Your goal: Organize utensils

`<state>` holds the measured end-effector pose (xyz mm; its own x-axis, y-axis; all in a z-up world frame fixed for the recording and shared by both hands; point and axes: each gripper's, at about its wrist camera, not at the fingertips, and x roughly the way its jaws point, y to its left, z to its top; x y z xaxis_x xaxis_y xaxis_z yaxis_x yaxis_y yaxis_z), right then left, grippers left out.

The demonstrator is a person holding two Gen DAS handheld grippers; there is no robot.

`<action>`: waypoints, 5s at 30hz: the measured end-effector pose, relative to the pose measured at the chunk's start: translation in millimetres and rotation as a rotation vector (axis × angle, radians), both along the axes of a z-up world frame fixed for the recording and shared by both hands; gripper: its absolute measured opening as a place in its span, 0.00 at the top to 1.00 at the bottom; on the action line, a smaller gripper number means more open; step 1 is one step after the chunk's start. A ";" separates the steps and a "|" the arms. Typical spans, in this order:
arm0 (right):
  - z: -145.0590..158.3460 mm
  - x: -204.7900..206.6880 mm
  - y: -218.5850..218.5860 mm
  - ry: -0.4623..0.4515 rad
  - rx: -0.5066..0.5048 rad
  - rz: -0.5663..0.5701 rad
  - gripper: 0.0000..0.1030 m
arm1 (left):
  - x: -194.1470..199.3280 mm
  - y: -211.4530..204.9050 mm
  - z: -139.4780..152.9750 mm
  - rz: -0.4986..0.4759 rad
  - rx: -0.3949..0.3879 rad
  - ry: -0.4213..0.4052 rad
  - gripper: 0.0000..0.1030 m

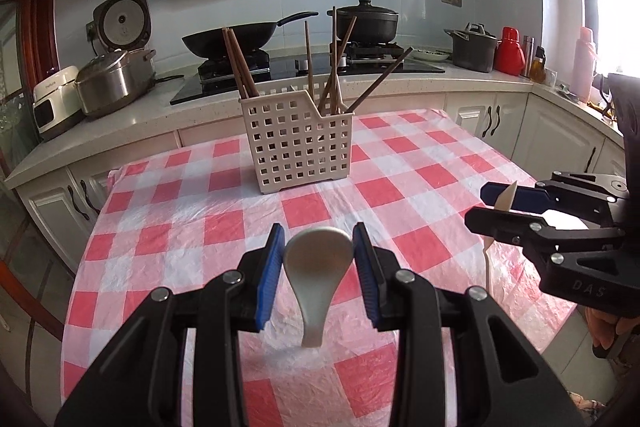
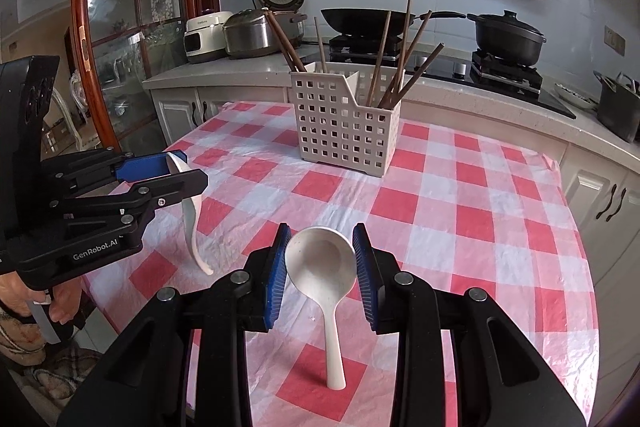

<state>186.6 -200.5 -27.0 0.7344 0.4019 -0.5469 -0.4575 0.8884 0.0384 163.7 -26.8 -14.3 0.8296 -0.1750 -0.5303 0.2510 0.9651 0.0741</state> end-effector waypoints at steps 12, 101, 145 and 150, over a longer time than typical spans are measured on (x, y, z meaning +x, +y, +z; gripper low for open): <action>20.6 9.2 7.5 -0.045 0.007 -0.004 0.70 | 11.0 -3.5 13.7 -0.005 0.005 -0.027 0.67; 71.1 233.7 48.3 -0.350 0.196 -0.294 0.55 | 244.3 27.8 123.6 0.199 -0.159 -0.232 0.67; 114.4 95.9 -6.1 -0.396 0.281 -0.253 0.26 | 103.2 45.7 120.1 0.288 -0.150 -0.337 0.05; 111.7 61.0 0.6 -0.371 0.239 -0.220 0.23 | 63.3 47.0 122.5 0.275 -0.151 -0.334 0.05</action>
<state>247.6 -200.0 84.7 0.9437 0.2977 -0.1442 -0.2815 0.9517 0.1225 227.0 20.3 108.2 0.9771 0.0210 -0.2118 -0.0301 0.9988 -0.0397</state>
